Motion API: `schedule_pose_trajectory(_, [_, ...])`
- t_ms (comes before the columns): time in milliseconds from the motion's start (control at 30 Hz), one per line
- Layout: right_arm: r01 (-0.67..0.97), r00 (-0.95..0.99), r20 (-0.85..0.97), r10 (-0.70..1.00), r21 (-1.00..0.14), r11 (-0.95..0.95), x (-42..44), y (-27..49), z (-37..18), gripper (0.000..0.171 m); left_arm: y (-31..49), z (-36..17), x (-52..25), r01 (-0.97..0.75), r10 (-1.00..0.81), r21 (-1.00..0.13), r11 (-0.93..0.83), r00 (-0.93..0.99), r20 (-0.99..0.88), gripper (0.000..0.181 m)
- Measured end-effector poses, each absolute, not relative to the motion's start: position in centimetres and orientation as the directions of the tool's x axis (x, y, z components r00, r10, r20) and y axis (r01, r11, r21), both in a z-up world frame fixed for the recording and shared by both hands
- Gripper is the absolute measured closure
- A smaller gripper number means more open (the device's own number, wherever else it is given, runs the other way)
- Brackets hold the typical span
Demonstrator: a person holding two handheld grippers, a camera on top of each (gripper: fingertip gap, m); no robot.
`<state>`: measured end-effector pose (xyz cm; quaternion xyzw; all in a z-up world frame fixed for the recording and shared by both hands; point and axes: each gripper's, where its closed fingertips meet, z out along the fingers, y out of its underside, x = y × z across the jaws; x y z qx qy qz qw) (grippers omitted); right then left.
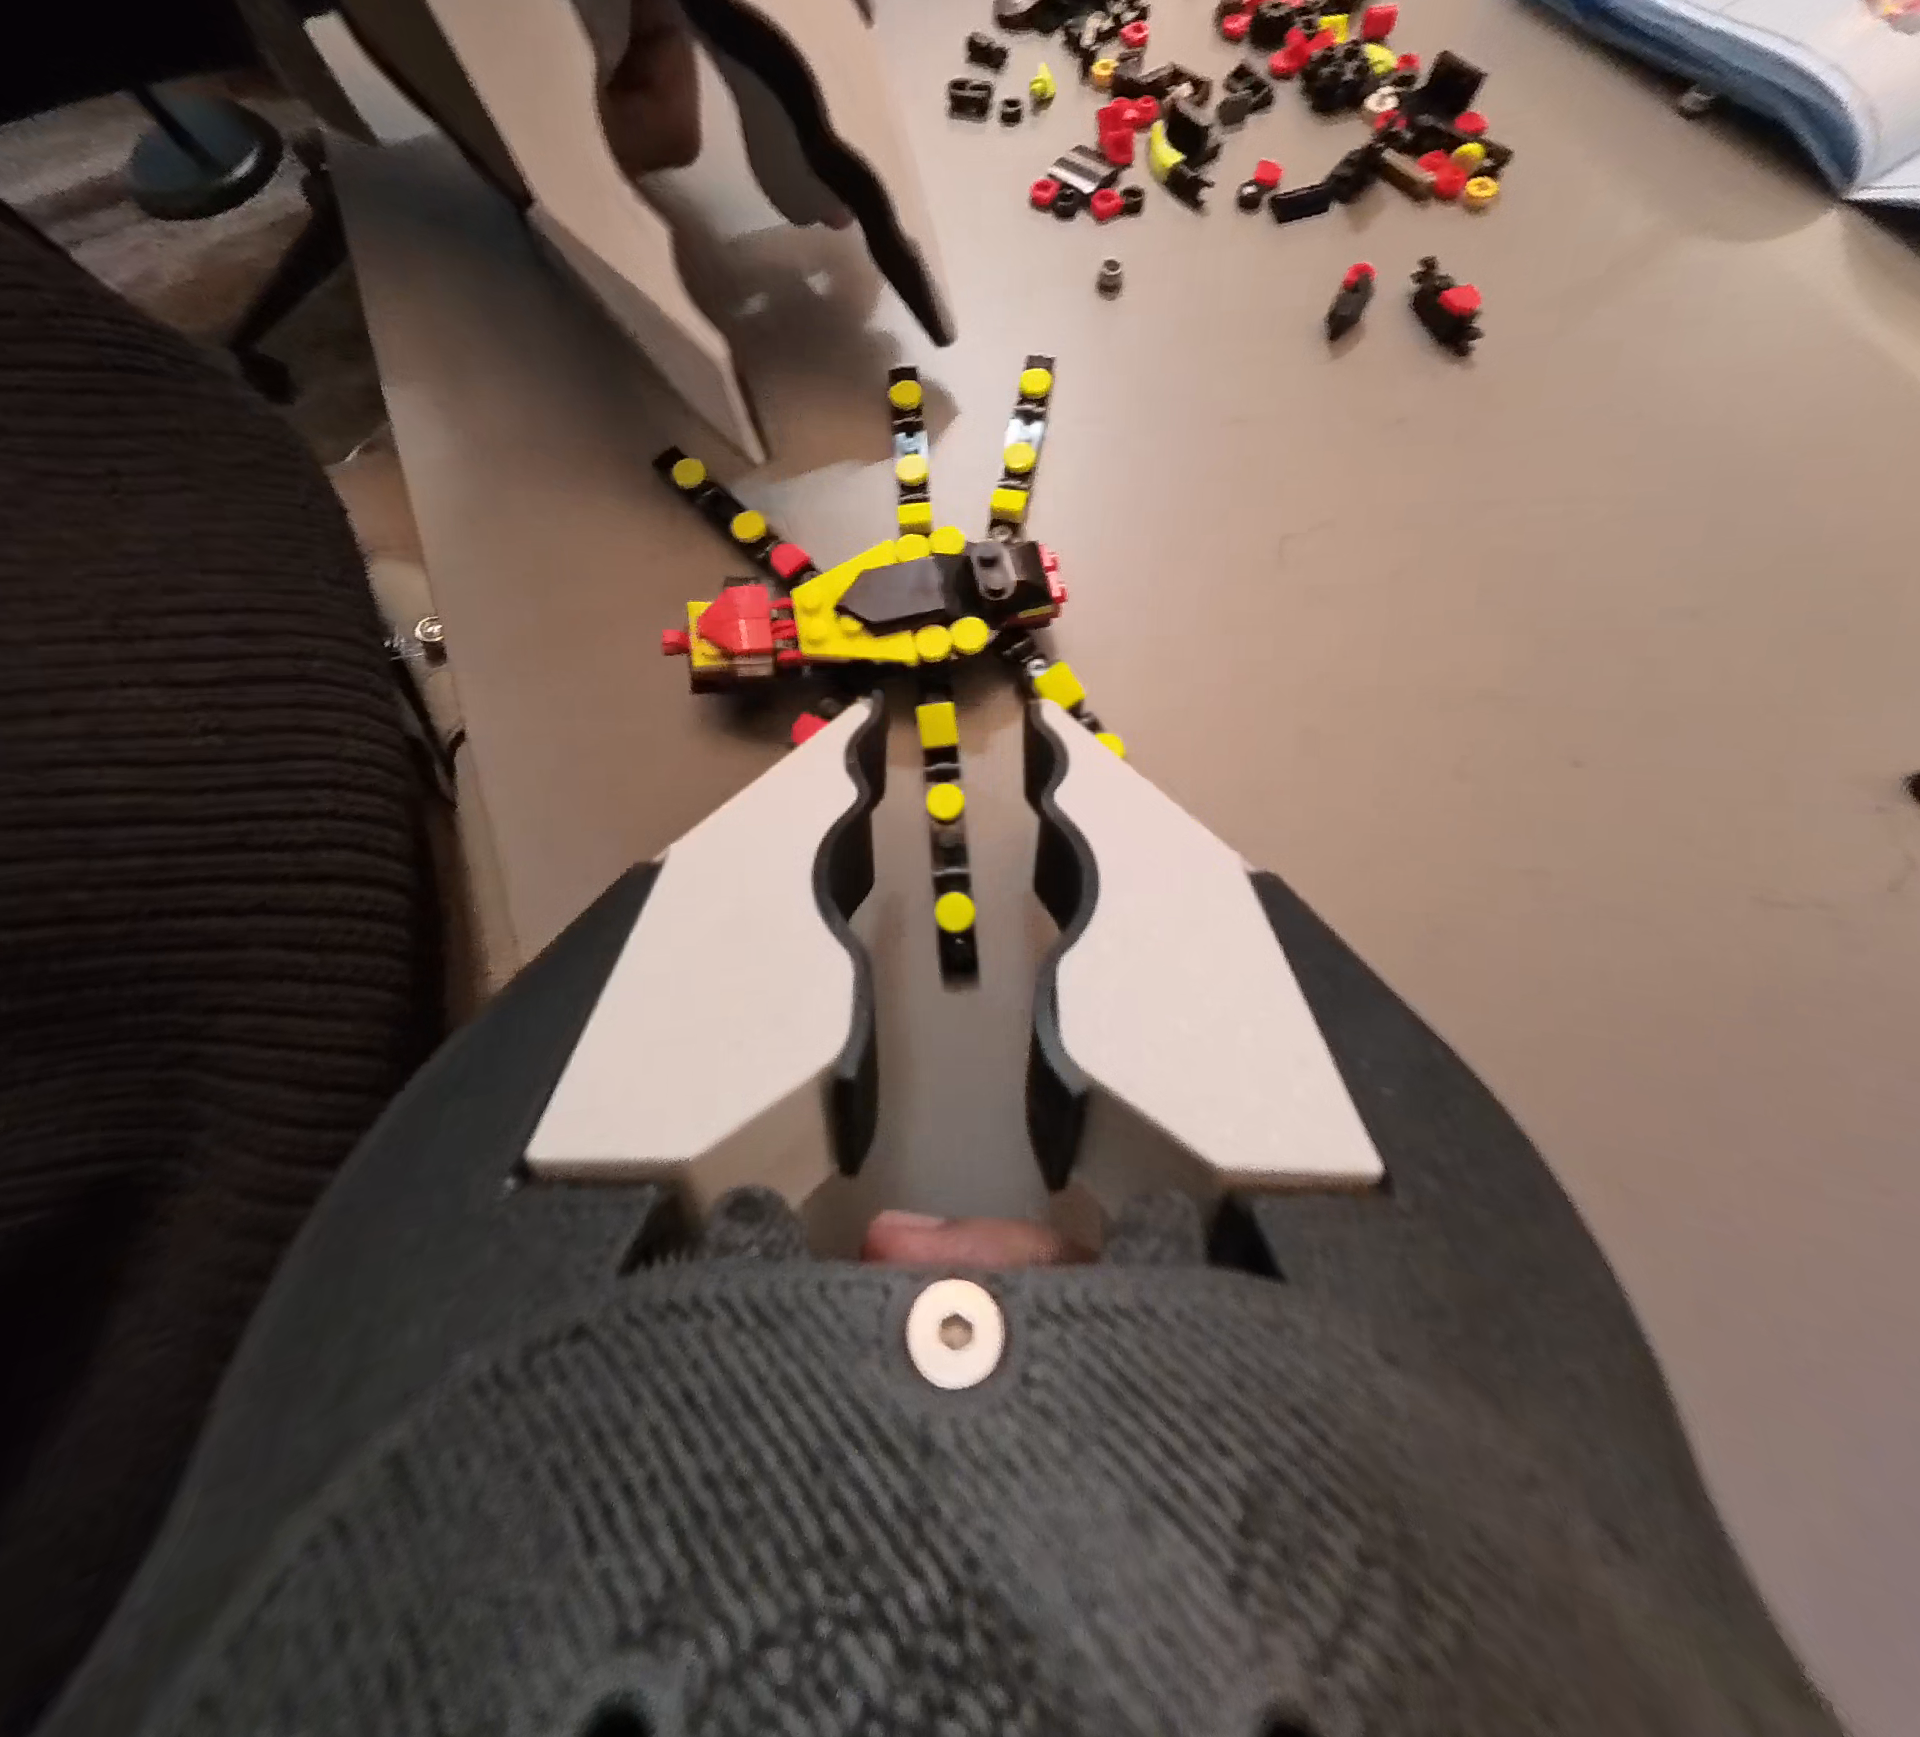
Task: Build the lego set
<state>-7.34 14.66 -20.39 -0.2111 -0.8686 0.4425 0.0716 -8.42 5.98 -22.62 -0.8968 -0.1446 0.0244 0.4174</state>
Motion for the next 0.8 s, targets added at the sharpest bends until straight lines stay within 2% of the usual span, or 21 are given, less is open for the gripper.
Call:
schedule_pose_trajectory(67, [0.311, -0.887, -0.066, 0.458, -0.818, 0.484, -8.0, 15.2, -19.8, 0.147, 6.2, -22.6, -8.0, 0.226, 0.249, -0.756, -0.614, 0.965, 0.086, 0.114])
schedule_pose_trajectory(233, [0.234, -0.896, -0.053, 0.441, -0.9, 0.369, -8.3, 15.3, -16.8, 0.146, 6.9, -21.5, -6.9, 0.189, 0.191, -0.799, -0.571, 0.977, 0.095, 0.106])
schedule_pose_trajectory(400, [0.273, -0.9, -0.098, 0.425, -0.886, 0.375, -8.0, 15.3, -17.5, 0.134, 7.1, -21.4, -6.7, 0.213, 0.179, -0.801, -0.56, 0.975, 0.134, 0.095])
schedule_pose_trajectory(567, [0.307, -0.893, -0.116, 0.434, -0.863, 0.401, -8.1, 15.8, -18.5, 0.12, 7.0, -21.4, -7.0, 0.217, 0.194, -0.8, -0.559, 0.973, 0.129, 0.093])
schedule_pose_trajectory(800, [0.33, -0.883, -0.132, 0.45, -0.857, 0.395, -8.5, 16.4, -18.8, 0.117, 6.7, -21.9, -7.1, 0.21, 0.195, -0.784, -0.584, 0.974, 0.116, 0.094])
